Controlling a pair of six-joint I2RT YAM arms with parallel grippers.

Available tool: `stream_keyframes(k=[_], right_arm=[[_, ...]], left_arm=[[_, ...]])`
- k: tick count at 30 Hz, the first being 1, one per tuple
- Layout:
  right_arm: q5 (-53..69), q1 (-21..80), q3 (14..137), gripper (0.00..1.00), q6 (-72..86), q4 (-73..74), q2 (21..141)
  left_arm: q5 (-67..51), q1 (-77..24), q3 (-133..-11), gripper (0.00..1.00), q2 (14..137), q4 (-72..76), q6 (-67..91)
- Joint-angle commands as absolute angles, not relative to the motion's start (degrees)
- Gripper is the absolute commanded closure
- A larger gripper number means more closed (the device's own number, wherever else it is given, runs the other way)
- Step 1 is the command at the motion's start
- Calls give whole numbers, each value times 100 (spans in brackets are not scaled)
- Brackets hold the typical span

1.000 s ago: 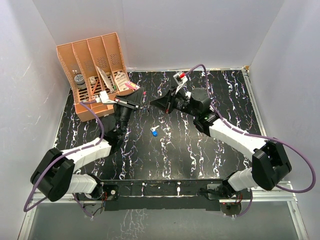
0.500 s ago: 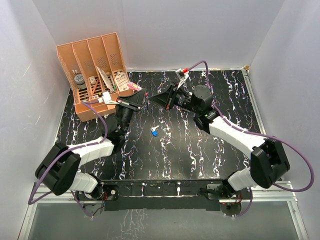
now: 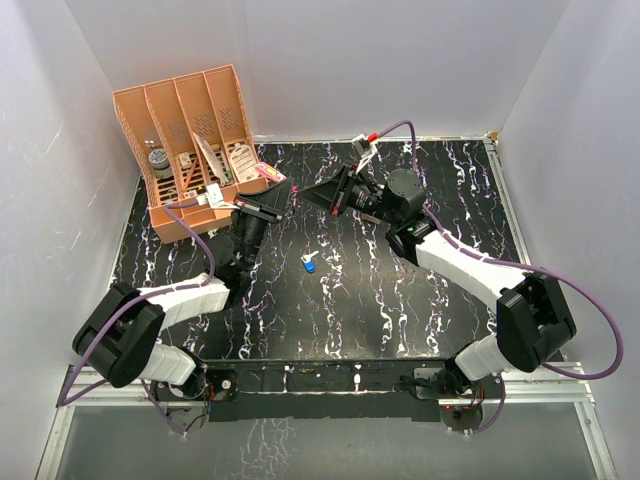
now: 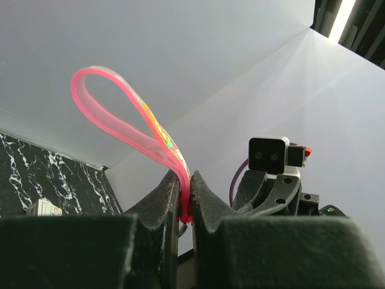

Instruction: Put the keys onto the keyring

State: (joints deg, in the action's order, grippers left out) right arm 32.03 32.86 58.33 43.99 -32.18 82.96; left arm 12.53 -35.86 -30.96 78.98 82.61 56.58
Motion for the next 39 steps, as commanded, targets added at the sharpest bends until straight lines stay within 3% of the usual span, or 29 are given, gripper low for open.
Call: stream_keyframes(k=[1,39], right_arm=[[3114,3246,5952,100,4753,-3720,8236],[2967,3225,5619,100,5201,-3611,8260]], left_arm=[[1141,-3612,-3032,100,7949,9232,5538],[977,-3614,-3085,100,7862,9220,5460]])
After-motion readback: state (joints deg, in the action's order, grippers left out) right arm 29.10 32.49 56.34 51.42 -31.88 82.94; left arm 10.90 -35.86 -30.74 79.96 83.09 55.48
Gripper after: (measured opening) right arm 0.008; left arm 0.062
